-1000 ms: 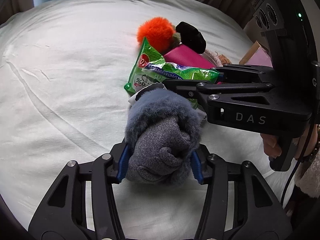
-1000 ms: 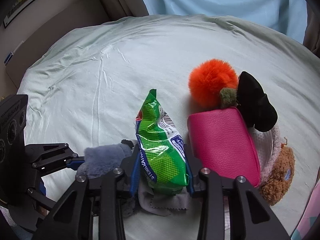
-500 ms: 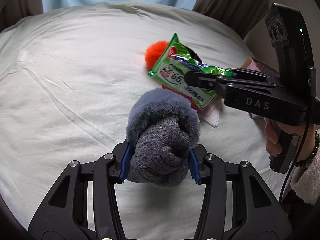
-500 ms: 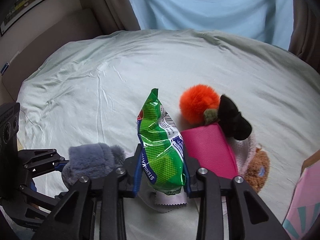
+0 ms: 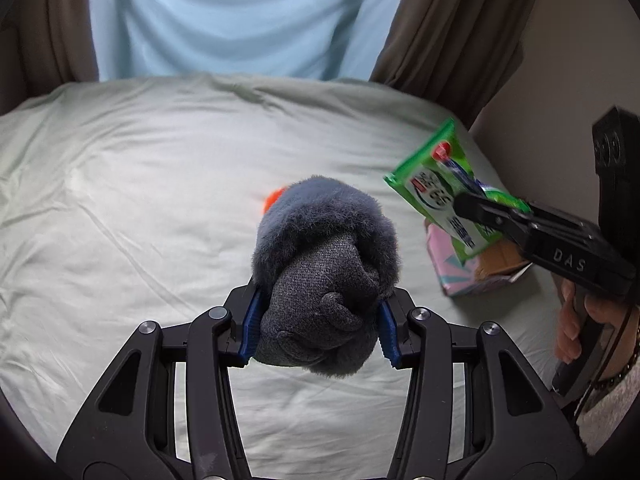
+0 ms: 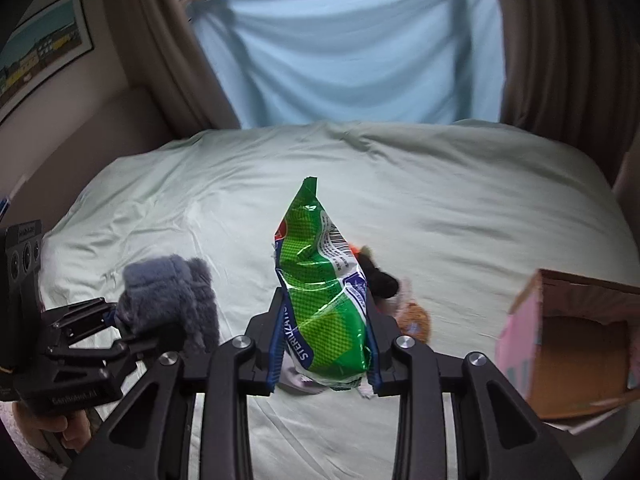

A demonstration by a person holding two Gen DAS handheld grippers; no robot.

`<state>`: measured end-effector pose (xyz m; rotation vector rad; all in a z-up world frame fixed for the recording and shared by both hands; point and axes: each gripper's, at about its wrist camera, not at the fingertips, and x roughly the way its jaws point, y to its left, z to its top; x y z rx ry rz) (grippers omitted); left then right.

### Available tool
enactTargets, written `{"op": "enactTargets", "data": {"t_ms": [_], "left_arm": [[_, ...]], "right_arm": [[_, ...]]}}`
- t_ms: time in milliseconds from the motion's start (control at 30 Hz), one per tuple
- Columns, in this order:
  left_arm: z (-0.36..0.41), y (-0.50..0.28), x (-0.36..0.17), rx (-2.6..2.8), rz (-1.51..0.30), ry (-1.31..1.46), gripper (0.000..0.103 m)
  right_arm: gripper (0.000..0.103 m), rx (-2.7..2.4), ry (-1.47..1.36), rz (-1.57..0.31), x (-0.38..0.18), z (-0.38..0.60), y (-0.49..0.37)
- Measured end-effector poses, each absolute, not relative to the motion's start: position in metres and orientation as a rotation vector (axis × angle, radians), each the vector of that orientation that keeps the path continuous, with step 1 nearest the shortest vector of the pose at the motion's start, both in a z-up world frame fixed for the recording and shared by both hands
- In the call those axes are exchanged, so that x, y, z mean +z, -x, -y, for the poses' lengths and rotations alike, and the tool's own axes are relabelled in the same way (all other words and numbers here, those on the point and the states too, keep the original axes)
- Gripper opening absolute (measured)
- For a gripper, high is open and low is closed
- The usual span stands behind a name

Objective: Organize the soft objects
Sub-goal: 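Lift the sock and packet and carry both over the cardboard box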

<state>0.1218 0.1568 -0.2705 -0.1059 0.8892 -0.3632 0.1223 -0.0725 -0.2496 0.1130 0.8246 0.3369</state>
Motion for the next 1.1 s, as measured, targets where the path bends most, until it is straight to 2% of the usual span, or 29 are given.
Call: {"op": "enactTargets", "data": {"t_ms": [233,467,767,1100], "left_arm": [[-0.085,-0.117,-0.208,-0.397,-0.843,0.092,0.044],[0.016,-0.123,-0.183,-0.437,-0.832,0.104,0.044],[0.130,-0.151,-0.212,-0.449,-0.930,0.117,0.044],[0.231,-0.190,-0.278,-0.447,-1.097,0.090,0.044]], "right_arm": [[0.030,0.219,-0.157,-0.802,-0.198,0.158,-0.102],[0.030,0.132,-0.170,-0.813,-0.178,0.249,-0.095],[0.030,0.065,-0.224,-0.894,-0.198,0.351,-0.112],[0.030,0.006,-0.300,-1.059,-0.262,0.437,-0.138]]}}
